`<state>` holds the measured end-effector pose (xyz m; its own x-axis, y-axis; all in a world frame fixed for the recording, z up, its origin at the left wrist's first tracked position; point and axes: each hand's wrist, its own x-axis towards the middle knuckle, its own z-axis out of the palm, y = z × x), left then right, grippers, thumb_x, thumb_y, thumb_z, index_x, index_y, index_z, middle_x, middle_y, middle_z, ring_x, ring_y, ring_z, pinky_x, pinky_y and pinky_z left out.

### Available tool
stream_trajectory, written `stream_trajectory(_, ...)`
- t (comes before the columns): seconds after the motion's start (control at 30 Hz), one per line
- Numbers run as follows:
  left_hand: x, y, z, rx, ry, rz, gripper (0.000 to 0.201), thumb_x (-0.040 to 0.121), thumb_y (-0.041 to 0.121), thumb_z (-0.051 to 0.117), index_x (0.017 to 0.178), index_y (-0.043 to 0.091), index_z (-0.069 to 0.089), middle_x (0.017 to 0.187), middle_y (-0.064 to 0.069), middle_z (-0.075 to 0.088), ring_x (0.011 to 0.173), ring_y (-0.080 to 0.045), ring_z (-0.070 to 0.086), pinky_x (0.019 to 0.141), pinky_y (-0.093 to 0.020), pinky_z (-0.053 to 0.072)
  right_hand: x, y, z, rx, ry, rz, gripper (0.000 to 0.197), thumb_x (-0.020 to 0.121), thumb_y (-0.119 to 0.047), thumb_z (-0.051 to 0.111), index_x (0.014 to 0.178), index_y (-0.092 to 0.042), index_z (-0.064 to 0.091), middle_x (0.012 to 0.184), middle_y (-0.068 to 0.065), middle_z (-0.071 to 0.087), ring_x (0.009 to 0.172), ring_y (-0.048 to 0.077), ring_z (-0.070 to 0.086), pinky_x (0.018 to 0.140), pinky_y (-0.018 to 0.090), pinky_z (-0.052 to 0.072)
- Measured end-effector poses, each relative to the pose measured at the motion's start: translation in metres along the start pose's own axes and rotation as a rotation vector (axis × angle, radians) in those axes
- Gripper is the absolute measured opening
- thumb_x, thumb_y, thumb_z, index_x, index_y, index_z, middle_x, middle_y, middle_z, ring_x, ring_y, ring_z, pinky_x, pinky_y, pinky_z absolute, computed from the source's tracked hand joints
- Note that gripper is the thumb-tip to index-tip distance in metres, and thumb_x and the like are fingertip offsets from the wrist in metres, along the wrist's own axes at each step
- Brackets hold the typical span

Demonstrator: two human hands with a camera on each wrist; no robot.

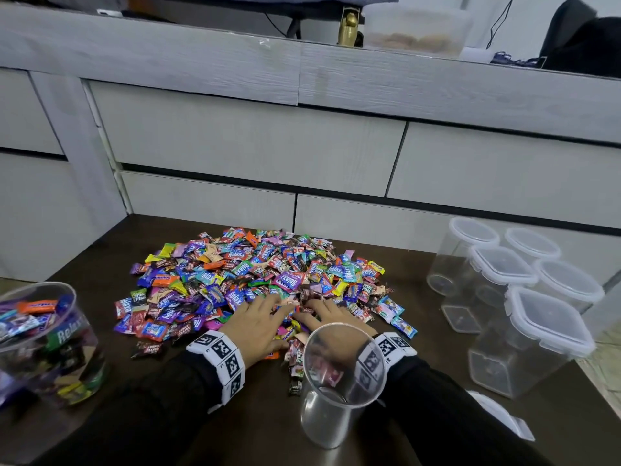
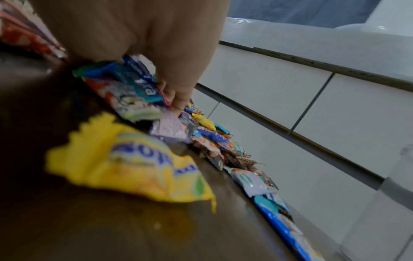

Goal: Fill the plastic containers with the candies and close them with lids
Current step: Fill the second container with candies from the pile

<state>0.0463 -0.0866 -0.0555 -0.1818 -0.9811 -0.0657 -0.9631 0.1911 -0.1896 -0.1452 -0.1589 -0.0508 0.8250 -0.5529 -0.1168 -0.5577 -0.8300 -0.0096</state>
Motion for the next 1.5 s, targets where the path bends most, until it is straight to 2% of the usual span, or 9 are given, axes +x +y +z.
stream_trajectory(0.4,-0.004,-0.003,-0.019,-0.289,-0.079,-0.046,0.049,0.101,0.055,0.029,0.136,0.023,0.037,0.127,-0.003,0.051,0.105,-0.024,0.060,0.079,-0.038,0.052,-0.012,0.015,-0.030,0.347,-0.024,0.075,0.045,0.089,-0.021,0.063,0.130,-0.011,0.046,0.124,0.017,0.049,0.112,0.031,0.052,0.092,0.039,0.046)
stream_trajectory(0.6,-0.002,-0.005,-0.029,-0.461,0.079,-0.194,0.057,0.100,0.056,0.031,0.144,0.021,0.040,0.067,0.007,0.055,0.060,-0.005,0.054,0.051,-0.024,0.040,-0.034,0.015,-0.035,0.562,0.269,0.258,0.028,0.092,-0.019,0.060,0.120,-0.014,0.057,0.110,0.009,0.068,0.101,0.022,0.063,0.092,0.030,0.048)
stream_trajectory(0.73,-0.006,-0.001,-0.053,-0.636,0.145,-0.241,0.060,0.100,0.053,0.035,0.146,0.015,0.040,0.046,0.004,0.043,0.047,-0.001,0.046,0.063,-0.023,0.045,-0.047,0.019,-0.044,0.607,0.364,0.336,0.028,0.090,-0.021,0.063,0.116,-0.012,0.059,0.096,0.010,0.068,0.082,0.022,0.059,0.068,0.020,0.038)
stream_trajectory(0.8,-0.010,0.001,-0.070,-0.716,0.254,-0.243,0.050,0.097,0.055,0.039,0.109,0.015,0.066,0.043,0.003,0.038,0.043,-0.002,0.042,0.063,-0.027,0.040,-0.055,0.022,-0.052,0.604,0.422,0.353,0.027,0.089,-0.022,0.064,0.113,-0.012,0.060,0.096,0.007,0.067,0.081,0.019,0.054,0.068,0.020,0.034)
stream_trajectory(0.93,-0.020,0.010,-0.112,-0.808,0.454,-0.214,0.060,0.097,0.044,0.051,0.043,0.020,0.041,0.048,0.001,0.051,0.046,0.005,0.055,0.066,-0.025,0.041,-0.073,0.022,-0.076,0.628,0.548,0.345,0.024,0.087,-0.022,0.067,0.107,-0.009,0.061,0.083,0.005,0.063,0.071,0.020,0.053,0.062,0.022,0.038)
stream_trajectory(1.1,-0.043,0.033,-0.154,-0.878,0.567,-0.027,0.032,0.098,0.044,0.050,0.073,0.025,0.058,0.041,0.017,0.048,0.040,0.001,0.045,0.044,-0.016,0.031,-0.090,0.015,-0.099,0.652,0.622,0.286,0.019,0.087,-0.021,0.068,0.104,-0.014,0.061,0.085,-0.003,0.069,0.071,0.013,0.063,0.064,0.020,0.049)
stream_trajectory(1.23,-0.064,0.053,-0.161,-0.688,0.571,0.118,0.043,0.096,0.052,0.045,0.118,0.020,0.064,0.078,0.009,0.067,0.071,0.003,0.060,0.063,-0.025,0.049,-0.100,0.007,-0.107,0.653,0.643,0.268,0.020,0.087,-0.020,0.068,0.104,-0.014,0.061,0.086,-0.003,0.069,0.076,0.012,0.064,0.067,0.019,0.049)
stream_trajectory(1.37,-0.072,0.062,-0.156,-0.459,0.529,0.259,0.024,0.094,0.048,0.040,0.079,0.029,0.038,0.064,0.009,0.042,0.060,-0.014,0.040,0.056,-0.032,0.032,-0.108,0.000,-0.109,0.623,0.628,0.263,0.021,0.087,-0.019,0.066,0.107,-0.014,0.060,0.086,-0.002,0.069,0.076,0.015,0.064,0.066,0.019,0.047)
stream_trajectory(1.5,-0.071,0.065,-0.149,-0.255,0.418,0.240,0.023,0.095,0.047,0.038,0.084,0.027,0.035,0.072,0.006,0.046,0.064,-0.018,0.040,0.057,-0.032,0.026,-0.112,-0.003,-0.109,0.588,0.609,0.277,0.024,0.087,-0.021,0.066,0.109,-0.014,0.060,0.091,0.000,0.070,0.078,0.015,0.065,0.067,0.017,0.049)
